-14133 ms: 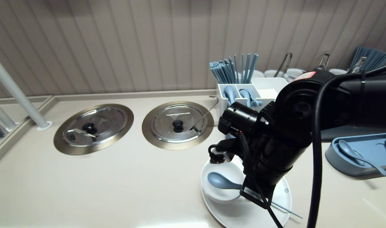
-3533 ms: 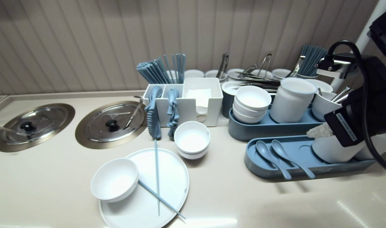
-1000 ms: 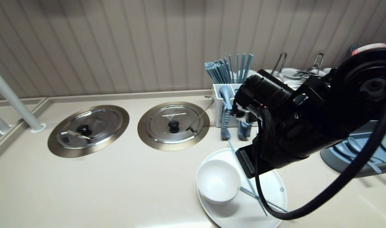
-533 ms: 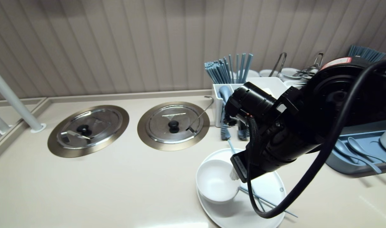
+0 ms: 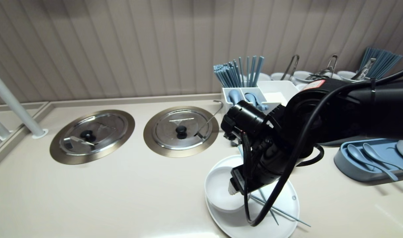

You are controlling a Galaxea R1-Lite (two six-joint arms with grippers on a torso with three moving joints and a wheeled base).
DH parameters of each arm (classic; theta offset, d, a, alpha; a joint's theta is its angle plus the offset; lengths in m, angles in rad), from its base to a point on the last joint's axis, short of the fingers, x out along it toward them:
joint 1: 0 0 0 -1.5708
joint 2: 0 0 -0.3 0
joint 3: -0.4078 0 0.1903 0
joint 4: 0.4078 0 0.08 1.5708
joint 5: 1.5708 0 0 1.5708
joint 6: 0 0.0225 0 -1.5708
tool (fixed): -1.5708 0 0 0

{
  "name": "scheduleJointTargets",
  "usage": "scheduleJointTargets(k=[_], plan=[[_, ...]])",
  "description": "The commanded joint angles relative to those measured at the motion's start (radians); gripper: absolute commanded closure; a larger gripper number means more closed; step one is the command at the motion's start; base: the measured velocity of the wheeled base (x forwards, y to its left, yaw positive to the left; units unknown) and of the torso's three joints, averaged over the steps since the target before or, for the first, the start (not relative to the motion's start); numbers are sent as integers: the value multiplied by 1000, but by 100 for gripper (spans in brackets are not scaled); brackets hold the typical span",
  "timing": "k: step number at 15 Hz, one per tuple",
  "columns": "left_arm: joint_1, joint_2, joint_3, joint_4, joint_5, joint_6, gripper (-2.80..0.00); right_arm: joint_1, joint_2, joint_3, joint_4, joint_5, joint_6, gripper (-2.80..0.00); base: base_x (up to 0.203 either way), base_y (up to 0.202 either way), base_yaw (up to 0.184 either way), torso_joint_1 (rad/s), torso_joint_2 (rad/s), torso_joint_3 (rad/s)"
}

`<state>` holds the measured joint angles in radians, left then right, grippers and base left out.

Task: Put the bowl back from the plate

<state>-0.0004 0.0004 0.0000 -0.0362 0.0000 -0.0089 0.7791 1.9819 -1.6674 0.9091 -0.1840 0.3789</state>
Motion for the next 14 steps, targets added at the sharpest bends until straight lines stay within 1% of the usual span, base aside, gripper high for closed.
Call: scheduleJointTargets(k=[1, 14], plan=[[0, 0, 8, -1, 0, 0, 0, 0, 22, 0, 5, -2, 1, -280, 0, 0, 0, 0, 0, 0], [0, 0, 8, -1, 0, 0, 0, 12, 51, 12, 5, -2, 2, -280, 0, 0, 0, 0, 0, 0]])
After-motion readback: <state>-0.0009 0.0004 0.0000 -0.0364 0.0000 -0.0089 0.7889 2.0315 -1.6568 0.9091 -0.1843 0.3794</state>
